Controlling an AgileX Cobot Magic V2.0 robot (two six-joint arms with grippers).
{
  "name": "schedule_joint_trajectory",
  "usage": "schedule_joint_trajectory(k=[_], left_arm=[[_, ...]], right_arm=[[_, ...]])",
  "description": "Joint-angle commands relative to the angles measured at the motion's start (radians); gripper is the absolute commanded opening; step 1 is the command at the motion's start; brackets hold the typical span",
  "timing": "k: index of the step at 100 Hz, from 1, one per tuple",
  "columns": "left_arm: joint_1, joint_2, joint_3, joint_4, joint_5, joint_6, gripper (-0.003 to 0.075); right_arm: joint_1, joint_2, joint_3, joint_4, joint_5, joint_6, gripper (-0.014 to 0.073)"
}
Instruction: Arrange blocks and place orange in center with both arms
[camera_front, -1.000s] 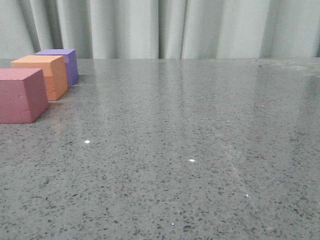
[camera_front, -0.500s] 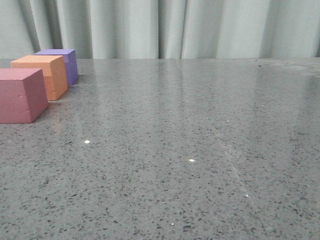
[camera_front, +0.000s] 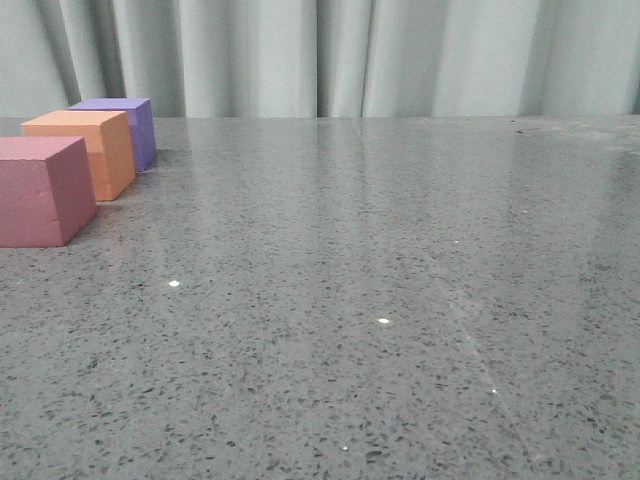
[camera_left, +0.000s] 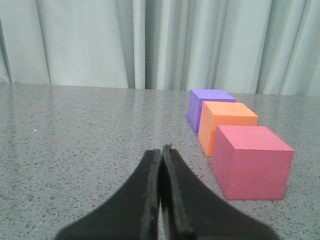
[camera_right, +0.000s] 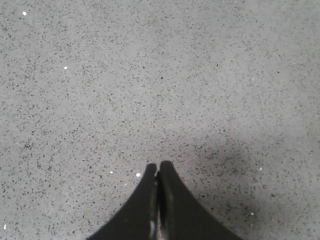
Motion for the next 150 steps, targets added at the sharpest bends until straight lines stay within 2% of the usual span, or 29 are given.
schedule_joint_trajectory(k=[1, 29, 53, 67, 78, 85, 104, 117, 150], left_arm=[[0.001, -0.033, 0.054, -0.006, -0.083, 0.001, -0.0019], [0.001, -0.033, 0.054, -0.006, -0.083, 0.001, -0.0019], [0.001, -0.033, 0.054, -0.006, -0.083, 0.001, -0.0019], [0.001, -0.033, 0.054, -0.006, -0.083, 0.001, -0.0019], [0.001, -0.033, 0.054, -0.006, -0.083, 0.001, -0.0019], [0.001, -0.033, 0.054, -0.006, -0.083, 0.001, -0.0019], [0.001, -0.033, 0.054, -0.006, -0.083, 0.001, -0.0019], [0.001, -0.033, 0.054, -0.006, -0.085, 0.001, -0.0019], [0.001, -0.033, 0.054, -0.006, -0.085, 0.001, -0.0019]], right_arm=[[-0.003, -0.003, -0.023, -0.026, -0.047, -0.009, -0.0068], [-0.003, -0.055, -0.022, -0.039, -0.083, -0.009, -0.0068], [-0.006, -0.271, 0.117, -0.070, -0.442, -0.030, -0.0068], [-0.006, -0.407, 0.255, 0.029, -0.562, -0.150, -0.0068], [-0.028, -0.503, 0.361, 0.148, -0.585, -0.303, -0.0068], [-0.057, -0.556, 0.424, 0.191, -0.587, -0.353, -0.0068], [-0.170, -0.710, 0.575, 0.316, -0.616, -0.368, -0.0068], [-0.237, -0.702, 0.666, 0.372, -0.691, -0.379, -0.0068], [-0.239, -0.707, 0.794, 0.355, -0.868, -0.379, -0.0068]])
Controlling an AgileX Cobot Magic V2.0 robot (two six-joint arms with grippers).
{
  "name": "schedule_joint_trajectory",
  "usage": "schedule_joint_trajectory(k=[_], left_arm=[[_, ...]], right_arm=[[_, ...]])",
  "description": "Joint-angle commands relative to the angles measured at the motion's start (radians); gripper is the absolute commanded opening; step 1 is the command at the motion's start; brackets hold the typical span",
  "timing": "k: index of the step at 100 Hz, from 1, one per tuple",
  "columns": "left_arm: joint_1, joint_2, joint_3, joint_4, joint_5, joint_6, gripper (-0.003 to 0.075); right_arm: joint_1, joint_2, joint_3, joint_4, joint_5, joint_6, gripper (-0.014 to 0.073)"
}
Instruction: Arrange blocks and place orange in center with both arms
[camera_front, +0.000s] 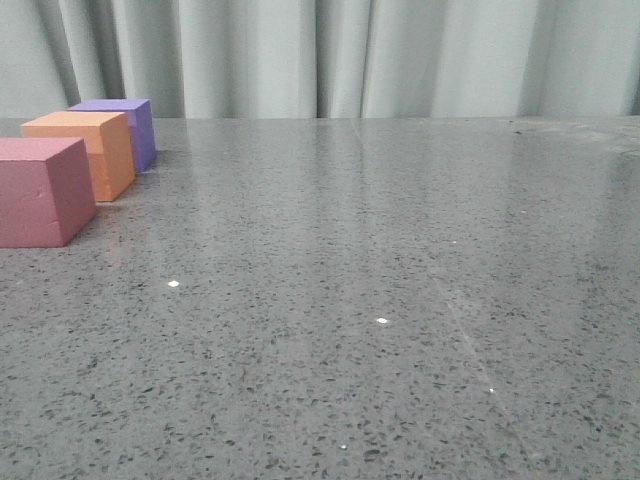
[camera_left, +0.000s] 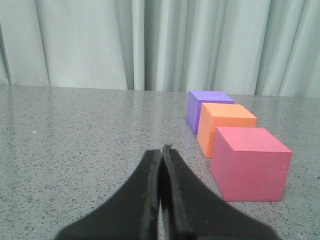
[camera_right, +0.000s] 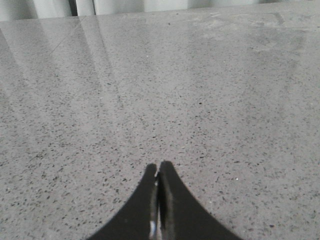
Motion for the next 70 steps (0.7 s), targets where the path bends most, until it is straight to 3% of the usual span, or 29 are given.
schedule_joint_trajectory(k=[1, 18, 70], left_arm=[[0.001, -0.033, 0.054, -0.006, -0.080, 0.001, -0.0019], [0.001, -0.033, 0.054, -0.006, -0.080, 0.001, -0.0019], [0.001, -0.033, 0.054, -0.006, -0.080, 0.001, -0.0019]], right_arm=[[-0.002, -0.024, -0.007, -0.012, -0.136, -0.013, -0.0068], [-0.002, -0.024, 0.041, -0.014, -0.203, -0.013, -0.0068], [-0.002, -0.024, 0.041, -0.018, -0.198, -0.013, -0.0068]])
